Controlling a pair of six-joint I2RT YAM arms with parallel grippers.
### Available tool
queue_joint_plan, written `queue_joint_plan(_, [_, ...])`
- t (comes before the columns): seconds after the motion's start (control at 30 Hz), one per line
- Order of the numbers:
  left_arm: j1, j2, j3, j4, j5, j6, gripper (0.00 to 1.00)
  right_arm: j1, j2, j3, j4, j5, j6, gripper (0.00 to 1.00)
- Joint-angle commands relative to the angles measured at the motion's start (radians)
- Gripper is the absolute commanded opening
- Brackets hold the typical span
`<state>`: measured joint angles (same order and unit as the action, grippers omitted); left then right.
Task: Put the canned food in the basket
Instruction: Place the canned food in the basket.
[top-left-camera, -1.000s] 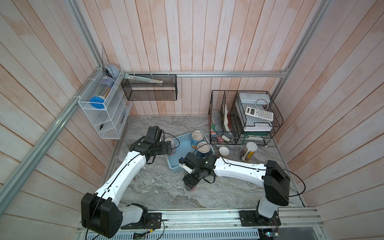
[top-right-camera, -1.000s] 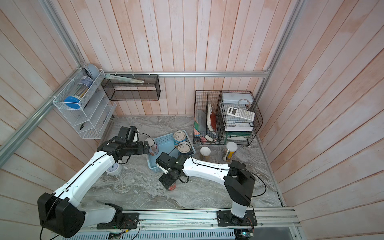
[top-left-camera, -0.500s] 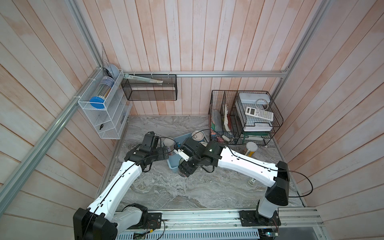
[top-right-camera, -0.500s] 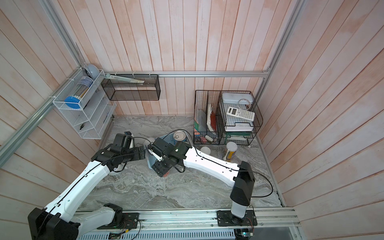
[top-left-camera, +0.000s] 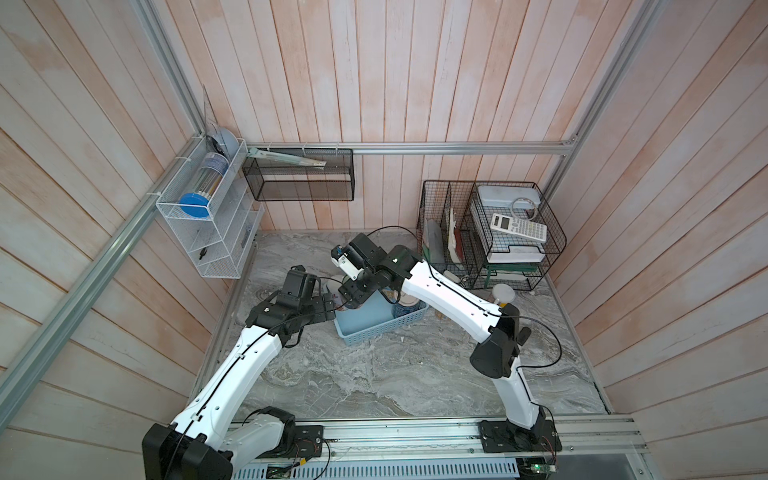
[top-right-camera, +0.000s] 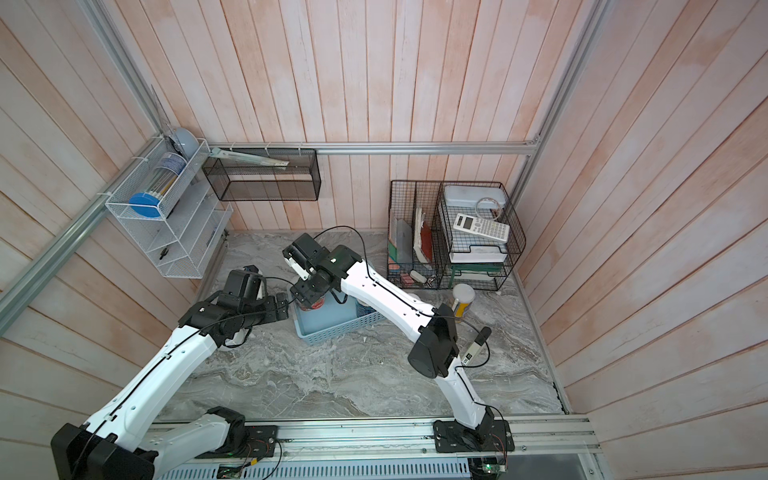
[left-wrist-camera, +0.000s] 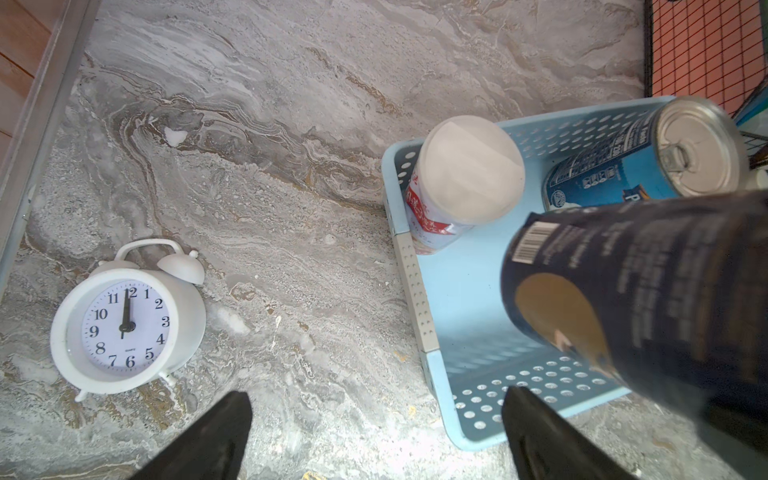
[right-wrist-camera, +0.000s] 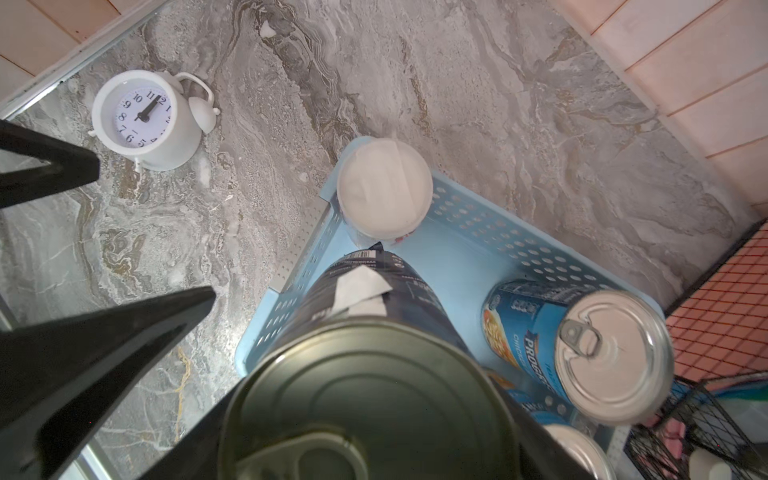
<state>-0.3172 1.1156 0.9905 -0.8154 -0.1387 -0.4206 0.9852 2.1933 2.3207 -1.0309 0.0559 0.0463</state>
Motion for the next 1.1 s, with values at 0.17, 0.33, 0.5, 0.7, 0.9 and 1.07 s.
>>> queue_joint_plan(0.17, [0.003,-0.005,-0.018,0.007,-0.004,-0.007,1.0,-0.012,0.033,0.053,-0.004,-0.051,-0.026,0.56])
queue_joint_plan(0.33, [0.004,-0.015,-0.019,0.011,-0.008,-0.01,1.0,-0.012,0.057,0.043,-0.013,-0.093,-0.026,0.56])
queue_joint_plan(0.5, [0.005,-0.03,-0.022,0.011,-0.018,-0.014,1.0,-0.011,0.104,0.039,-0.021,-0.16,-0.032,0.56])
queue_joint_plan(0.7, [0.009,-0.047,-0.022,0.007,-0.039,-0.024,1.0,0.005,0.122,-0.004,0.007,-0.17,-0.012,0.57])
queue_joint_plan(0.9, [0.015,-0.064,-0.027,0.008,-0.054,-0.033,1.0,0.012,0.118,-0.054,0.04,-0.208,0.007,0.67])
queue_joint_plan(1.07, [0.017,-0.061,-0.033,0.018,-0.047,-0.034,1.0,0.012,0.071,-0.13,0.091,-0.233,0.015,0.81])
